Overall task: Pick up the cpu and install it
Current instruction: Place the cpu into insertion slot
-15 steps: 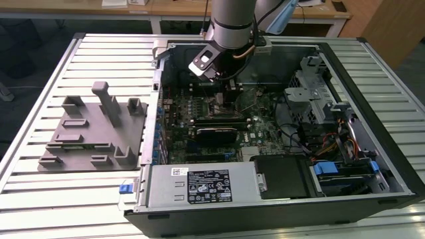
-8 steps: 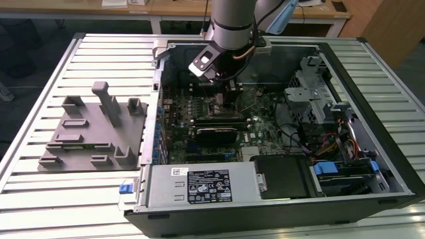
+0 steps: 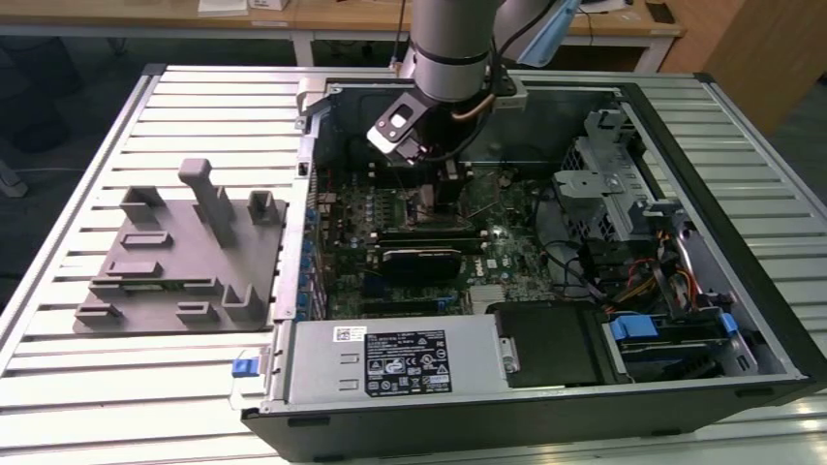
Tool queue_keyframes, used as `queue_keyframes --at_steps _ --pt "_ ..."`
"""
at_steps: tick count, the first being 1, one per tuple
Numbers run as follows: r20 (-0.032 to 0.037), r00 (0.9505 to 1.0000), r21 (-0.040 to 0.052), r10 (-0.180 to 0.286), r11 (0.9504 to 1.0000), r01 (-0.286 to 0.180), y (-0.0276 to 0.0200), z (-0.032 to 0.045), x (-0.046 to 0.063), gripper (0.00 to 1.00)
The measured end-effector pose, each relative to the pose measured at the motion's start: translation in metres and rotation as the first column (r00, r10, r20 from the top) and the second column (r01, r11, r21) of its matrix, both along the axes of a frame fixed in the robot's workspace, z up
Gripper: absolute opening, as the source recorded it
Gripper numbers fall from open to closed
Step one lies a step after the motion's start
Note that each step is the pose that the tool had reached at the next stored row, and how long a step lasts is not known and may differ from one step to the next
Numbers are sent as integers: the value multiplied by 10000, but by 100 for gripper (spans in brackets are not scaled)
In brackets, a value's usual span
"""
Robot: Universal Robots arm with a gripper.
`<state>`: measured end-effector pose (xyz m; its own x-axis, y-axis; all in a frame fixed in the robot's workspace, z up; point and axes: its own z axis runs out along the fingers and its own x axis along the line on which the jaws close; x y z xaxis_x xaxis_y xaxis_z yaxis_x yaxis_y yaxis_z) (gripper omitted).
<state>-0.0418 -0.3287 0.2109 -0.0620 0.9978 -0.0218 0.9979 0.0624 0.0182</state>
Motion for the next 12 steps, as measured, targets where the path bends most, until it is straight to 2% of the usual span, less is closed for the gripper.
queue_keyframes --at_steps 5,12 --pt "8 10000 -36 3 10000 -3 2 -43 -1 55" --pt "8 10000 -39 3 10000 -3 2 -85 -1 55"
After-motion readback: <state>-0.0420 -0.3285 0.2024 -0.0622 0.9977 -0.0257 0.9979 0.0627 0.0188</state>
